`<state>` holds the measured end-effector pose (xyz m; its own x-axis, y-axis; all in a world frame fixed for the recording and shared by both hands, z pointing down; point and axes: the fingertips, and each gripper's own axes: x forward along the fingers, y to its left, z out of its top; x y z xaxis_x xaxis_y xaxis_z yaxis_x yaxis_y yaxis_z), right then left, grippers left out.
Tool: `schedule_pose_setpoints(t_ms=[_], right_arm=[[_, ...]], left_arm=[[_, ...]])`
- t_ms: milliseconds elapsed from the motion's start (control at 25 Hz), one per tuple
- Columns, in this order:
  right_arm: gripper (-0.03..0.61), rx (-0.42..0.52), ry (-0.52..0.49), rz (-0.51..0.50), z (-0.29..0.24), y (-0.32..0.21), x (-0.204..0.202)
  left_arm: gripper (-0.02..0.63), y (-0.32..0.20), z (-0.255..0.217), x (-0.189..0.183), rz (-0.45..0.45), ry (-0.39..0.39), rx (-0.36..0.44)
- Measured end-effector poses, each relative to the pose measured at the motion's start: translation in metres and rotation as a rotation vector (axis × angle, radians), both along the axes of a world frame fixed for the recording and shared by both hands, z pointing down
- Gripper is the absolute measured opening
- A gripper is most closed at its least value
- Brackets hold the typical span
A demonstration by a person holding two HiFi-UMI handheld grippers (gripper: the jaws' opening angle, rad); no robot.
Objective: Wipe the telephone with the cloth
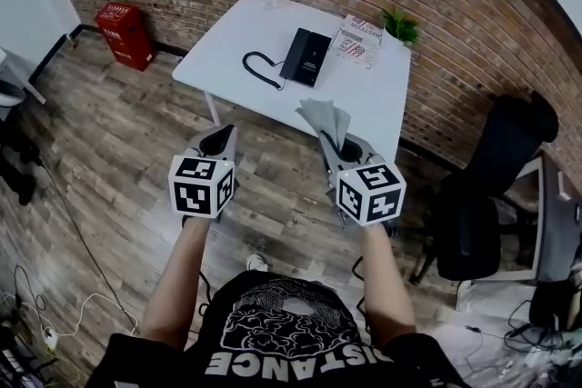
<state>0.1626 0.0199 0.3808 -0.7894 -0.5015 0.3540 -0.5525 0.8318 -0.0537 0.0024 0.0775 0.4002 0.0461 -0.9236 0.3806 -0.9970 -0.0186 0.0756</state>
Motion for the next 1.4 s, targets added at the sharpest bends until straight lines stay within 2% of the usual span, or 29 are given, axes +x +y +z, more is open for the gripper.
schedule_pose_setpoints(t_ms=[240,840,1080,1400], right_arm=[[0.012,0.002,0.018,0.032,0.003,-0.01,-0.021],[0.012,-0.001,-0.011,0.067,0.009,-0.061,-0.04],[0.012,-0.005,-0.014,0.055,0.013,-0.111,-0.056],[0.012,-0.028,0.012,0.015,0.023,-0.199,-0.078]], left_arm=[[0.005,-0.013,0.007,-0.025,0.036,0.011,-0.007],[0.005,-0.049,0.027,-0.048,0.064,-0.003,-0.045],[0.005,-0.094,0.034,-0.065,0.052,-0.012,-0.059],[0.005,-0.179,0.038,-0.082,0.018,-0.003,-0.072]])
